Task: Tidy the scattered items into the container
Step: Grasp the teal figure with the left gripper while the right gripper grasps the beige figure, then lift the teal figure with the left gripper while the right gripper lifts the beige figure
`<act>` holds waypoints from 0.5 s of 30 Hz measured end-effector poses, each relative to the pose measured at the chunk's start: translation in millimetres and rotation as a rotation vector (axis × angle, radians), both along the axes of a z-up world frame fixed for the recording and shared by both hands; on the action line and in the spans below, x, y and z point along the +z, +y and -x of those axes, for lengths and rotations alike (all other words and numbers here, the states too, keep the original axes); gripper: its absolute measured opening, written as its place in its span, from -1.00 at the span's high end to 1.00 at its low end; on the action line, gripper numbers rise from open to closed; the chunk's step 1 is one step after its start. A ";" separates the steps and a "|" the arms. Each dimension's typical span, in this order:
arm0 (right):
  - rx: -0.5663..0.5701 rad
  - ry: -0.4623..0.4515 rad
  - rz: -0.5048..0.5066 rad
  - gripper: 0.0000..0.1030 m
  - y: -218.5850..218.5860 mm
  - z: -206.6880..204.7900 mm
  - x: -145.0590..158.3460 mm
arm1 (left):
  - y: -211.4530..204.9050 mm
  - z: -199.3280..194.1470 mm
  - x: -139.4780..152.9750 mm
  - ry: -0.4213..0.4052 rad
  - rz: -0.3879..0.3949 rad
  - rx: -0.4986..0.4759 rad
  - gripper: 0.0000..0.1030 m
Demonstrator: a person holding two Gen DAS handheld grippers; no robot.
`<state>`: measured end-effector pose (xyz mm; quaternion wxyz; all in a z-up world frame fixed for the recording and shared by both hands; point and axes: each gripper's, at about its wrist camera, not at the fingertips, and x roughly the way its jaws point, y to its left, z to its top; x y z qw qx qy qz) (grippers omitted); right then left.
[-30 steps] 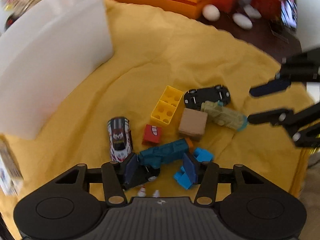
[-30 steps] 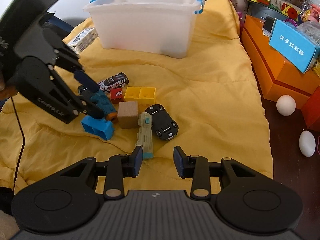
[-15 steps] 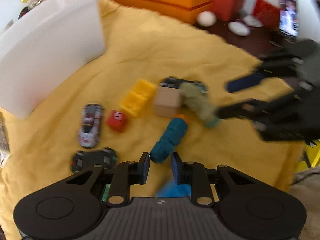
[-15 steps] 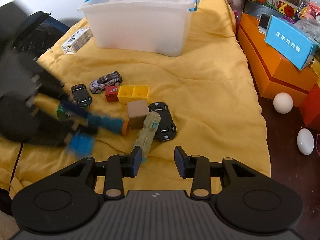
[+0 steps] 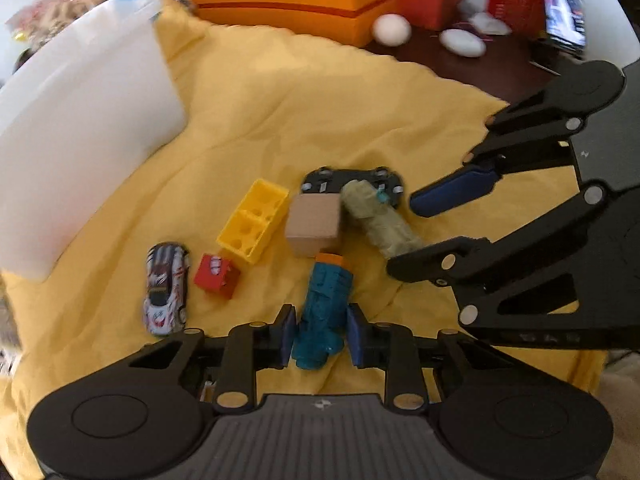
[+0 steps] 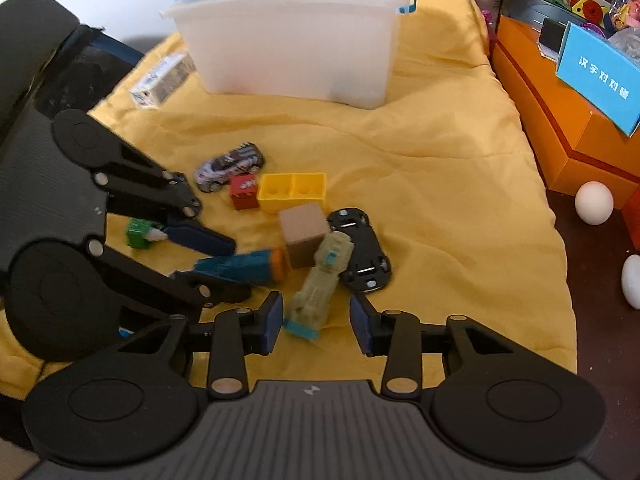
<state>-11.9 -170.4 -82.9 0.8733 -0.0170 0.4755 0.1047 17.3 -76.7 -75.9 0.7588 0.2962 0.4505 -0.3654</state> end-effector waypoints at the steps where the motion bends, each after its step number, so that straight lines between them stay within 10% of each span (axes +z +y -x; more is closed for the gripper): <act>1: -0.009 0.009 -0.004 0.20 -0.9 -2.1 -1.6 | 1.8 3.8 1.1 -0.018 0.006 0.030 0.42; 15: 0.093 -0.022 0.109 0.49 19.4 -5.6 12.4 | 61.0 7.2 47.4 -0.070 0.153 0.454 0.57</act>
